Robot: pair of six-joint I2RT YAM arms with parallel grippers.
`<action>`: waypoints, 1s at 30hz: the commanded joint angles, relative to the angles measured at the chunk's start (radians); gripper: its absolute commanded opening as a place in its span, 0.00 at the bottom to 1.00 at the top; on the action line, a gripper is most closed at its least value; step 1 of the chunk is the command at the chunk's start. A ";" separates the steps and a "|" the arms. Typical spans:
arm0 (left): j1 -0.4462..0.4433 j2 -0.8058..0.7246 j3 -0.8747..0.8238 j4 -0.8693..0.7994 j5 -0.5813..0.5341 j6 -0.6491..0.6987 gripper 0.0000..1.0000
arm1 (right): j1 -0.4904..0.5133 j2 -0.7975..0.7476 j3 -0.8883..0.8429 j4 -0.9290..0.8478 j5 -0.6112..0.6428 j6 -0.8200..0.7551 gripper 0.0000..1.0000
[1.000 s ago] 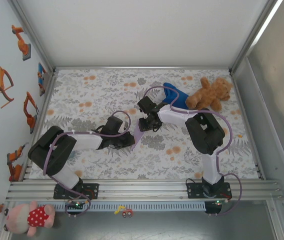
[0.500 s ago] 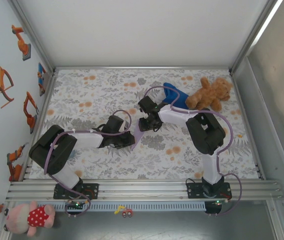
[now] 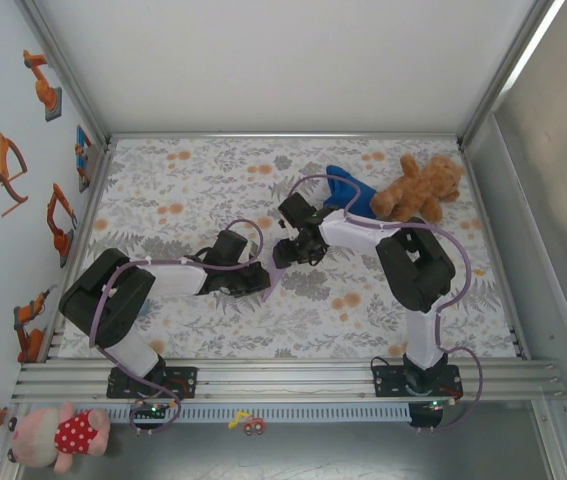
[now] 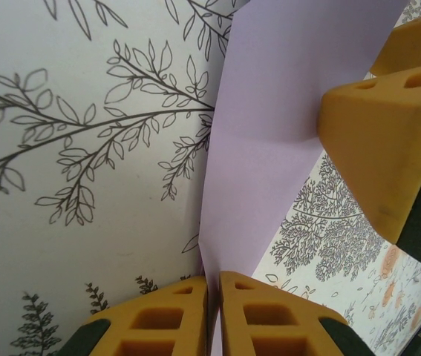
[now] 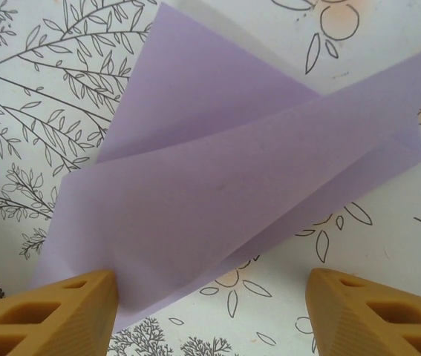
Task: Fold a paper plane with a square sheet of paper (pick it up from the middle)
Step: Fold the wing for the fifth time at the center of the table.
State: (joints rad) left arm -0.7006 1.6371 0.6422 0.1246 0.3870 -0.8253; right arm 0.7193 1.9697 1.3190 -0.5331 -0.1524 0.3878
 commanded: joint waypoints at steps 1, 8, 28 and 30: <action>-0.010 0.055 -0.026 -0.123 -0.039 0.009 0.13 | 0.013 0.015 -0.010 -0.062 0.040 -0.023 0.67; -0.010 0.053 -0.026 -0.128 -0.039 0.010 0.13 | 0.012 0.094 0.007 -0.097 0.126 -0.006 0.54; -0.011 0.053 -0.026 -0.130 -0.040 0.010 0.13 | 0.016 0.202 0.050 -0.131 0.156 0.004 0.52; -0.011 0.052 -0.024 -0.130 -0.038 0.010 0.13 | 0.019 0.216 0.060 -0.144 0.170 0.010 0.52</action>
State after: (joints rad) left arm -0.7006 1.6375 0.6430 0.1242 0.3870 -0.8257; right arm 0.7406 2.0525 1.4242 -0.6579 -0.0334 0.3813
